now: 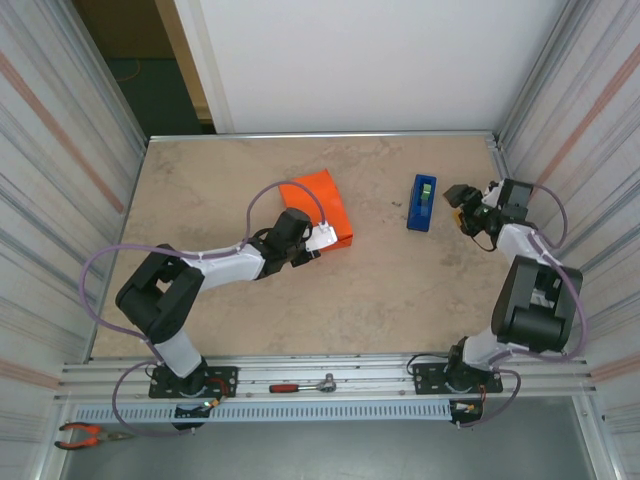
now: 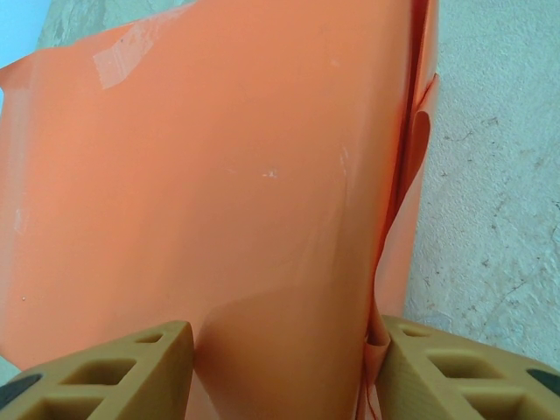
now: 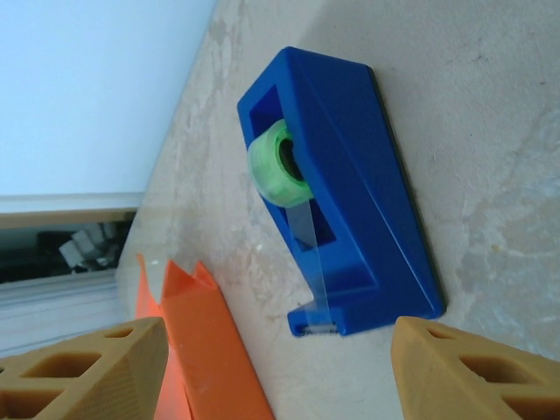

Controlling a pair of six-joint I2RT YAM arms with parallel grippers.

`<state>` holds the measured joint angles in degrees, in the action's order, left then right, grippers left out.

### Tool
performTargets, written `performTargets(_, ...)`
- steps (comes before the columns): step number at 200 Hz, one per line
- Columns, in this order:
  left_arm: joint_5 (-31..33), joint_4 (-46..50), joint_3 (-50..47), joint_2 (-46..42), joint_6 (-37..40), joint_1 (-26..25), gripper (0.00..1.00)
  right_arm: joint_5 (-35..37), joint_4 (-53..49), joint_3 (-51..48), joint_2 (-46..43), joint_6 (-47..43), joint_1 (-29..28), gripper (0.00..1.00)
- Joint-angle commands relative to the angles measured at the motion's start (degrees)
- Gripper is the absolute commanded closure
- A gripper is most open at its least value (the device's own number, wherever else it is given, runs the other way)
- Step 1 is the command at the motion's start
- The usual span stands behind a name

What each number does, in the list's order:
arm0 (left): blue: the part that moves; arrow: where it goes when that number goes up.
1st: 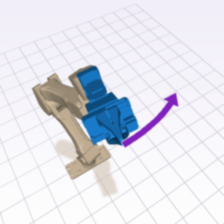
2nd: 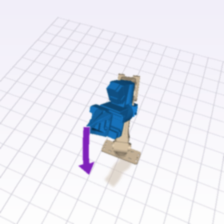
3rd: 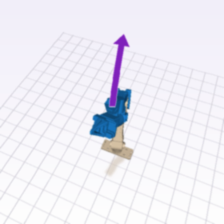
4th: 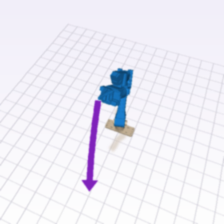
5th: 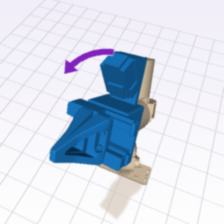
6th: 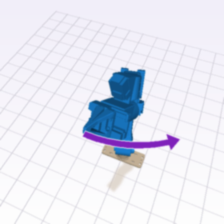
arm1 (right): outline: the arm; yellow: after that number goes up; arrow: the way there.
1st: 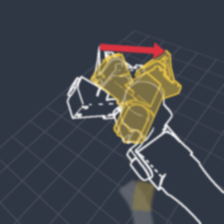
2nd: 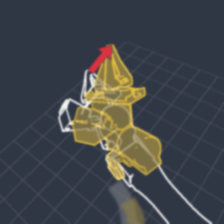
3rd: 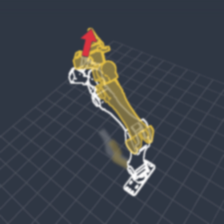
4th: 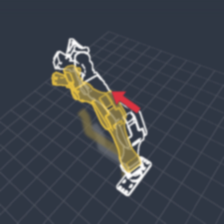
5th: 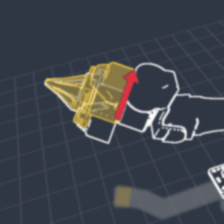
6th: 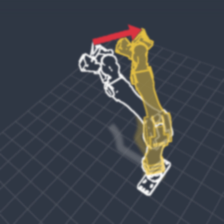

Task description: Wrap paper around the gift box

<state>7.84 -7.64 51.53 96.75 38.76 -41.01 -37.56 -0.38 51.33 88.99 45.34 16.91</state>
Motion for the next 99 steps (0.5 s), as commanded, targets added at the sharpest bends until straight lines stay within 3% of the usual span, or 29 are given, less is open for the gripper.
performTargets(1, 0.2, 3.9, 0.4, 1.8, -1.1, -0.6, 0.45, -5.3, 3.0, 1.5, 4.7, 2.9, -0.9, 0.36)
performTargets(70, 0.9, 4.6, 0.6, 2.6, -0.9, -0.6, 0.47, -6.3, 4.2, 6.9, 14.2, 0.5, -2.9, 0.57)
performTargets(99, 1.0, 4.8, 0.7, 2.7, -0.9, -0.5, 0.47, -6.5, 5.2, 7.2, 16.2, 0.5, -3.4, 0.61)
